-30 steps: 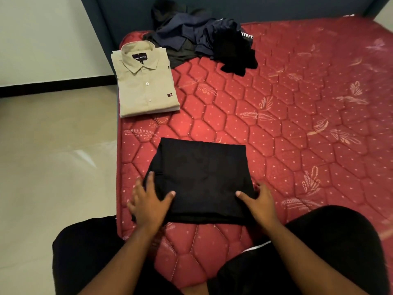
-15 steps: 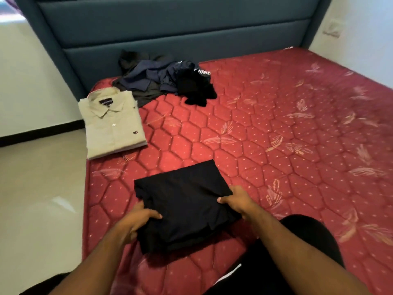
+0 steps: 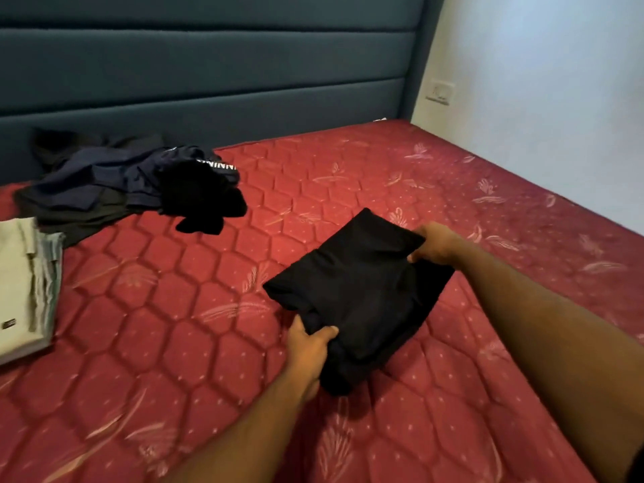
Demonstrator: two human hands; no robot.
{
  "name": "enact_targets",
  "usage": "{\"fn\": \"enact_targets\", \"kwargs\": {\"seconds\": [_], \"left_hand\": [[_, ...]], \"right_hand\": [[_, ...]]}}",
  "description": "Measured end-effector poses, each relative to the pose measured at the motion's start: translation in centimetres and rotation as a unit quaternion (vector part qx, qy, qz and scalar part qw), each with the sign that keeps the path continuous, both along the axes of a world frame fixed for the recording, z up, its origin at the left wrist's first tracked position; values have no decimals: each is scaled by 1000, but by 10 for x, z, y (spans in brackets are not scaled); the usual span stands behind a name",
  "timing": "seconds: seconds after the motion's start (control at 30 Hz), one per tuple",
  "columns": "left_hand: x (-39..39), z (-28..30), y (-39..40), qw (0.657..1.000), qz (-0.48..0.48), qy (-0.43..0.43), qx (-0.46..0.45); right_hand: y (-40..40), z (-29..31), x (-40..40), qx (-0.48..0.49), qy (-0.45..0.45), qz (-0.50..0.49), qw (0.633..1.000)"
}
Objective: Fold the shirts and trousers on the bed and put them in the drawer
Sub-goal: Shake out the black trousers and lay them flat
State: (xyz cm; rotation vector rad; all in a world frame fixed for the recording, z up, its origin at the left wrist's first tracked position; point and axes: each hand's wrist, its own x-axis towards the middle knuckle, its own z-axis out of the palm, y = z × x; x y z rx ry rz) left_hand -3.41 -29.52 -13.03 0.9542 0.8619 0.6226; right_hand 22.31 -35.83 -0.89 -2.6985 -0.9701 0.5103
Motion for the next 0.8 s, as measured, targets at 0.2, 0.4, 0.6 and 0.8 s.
{"fn": "enact_targets", "kwargs": {"seconds": [0.2, 0.4, 0.6, 0.8], "left_hand": [[60, -51, -8, 975, 27, 208, 67], [65, -65, -2, 649, -187, 446, 587], [50, -36, 23, 620, -312, 467, 548], [-29, 9, 68, 629, -243, 499, 544]], "right_hand": [[-33, -79, 66, -7, -102, -74, 992], [-35, -176, 14, -71, -96, 117, 986], [-36, -146, -10, -84, -121, 112, 983], [16, -106, -83, -97, -82, 188, 974]]}}
